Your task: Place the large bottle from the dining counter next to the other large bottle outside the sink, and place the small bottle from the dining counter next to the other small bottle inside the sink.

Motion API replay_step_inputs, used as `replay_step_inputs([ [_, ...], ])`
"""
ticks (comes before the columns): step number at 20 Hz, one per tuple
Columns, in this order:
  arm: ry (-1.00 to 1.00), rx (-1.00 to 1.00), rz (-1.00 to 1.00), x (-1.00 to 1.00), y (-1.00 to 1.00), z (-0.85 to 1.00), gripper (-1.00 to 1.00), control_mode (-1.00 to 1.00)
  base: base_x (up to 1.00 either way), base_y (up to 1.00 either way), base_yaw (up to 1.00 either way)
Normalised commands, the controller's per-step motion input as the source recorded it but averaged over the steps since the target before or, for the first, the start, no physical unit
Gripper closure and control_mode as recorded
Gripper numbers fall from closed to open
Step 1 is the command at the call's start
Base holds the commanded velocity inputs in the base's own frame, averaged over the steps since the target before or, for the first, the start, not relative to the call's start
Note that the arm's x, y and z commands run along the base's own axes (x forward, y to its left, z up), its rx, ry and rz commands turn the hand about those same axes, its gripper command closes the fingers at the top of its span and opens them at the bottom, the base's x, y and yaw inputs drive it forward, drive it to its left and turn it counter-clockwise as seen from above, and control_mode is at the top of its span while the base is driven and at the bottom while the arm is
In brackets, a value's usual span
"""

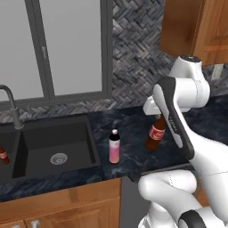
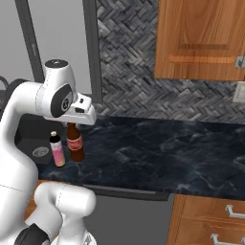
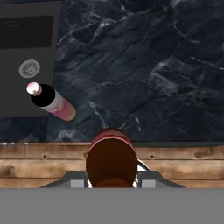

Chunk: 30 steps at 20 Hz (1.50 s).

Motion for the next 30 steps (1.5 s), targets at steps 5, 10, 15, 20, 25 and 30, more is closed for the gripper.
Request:
replay_step_inputs([
  [5,0.00,0.00,0.00,0.00,0.00,0.00,1.00,1.00,0.12,0.01,0.09],
  [10,0.00,0.00,0.00,0.00,0.00,0.00,1.00,1.00,0.00,0.00,0.00],
  [15,0.00,0.00,0.00,0.00,0.00,0.00,1.00,1.00,0.00,0.00,0.00],
  [20,0.00,0.00,0.00,0.00,0.00,0.00,1.00,1.00,0.00,0.00,0.00],
  [25,0.00,0.00,0.00,0.00,0.00,0.00,1.00,-1.00,0.00,0.00,0.00],
  [30,0.01,0.00,0.00,0.16,0.03,0.00,1.00,-1.00,0.00,0.00,0.00],
])
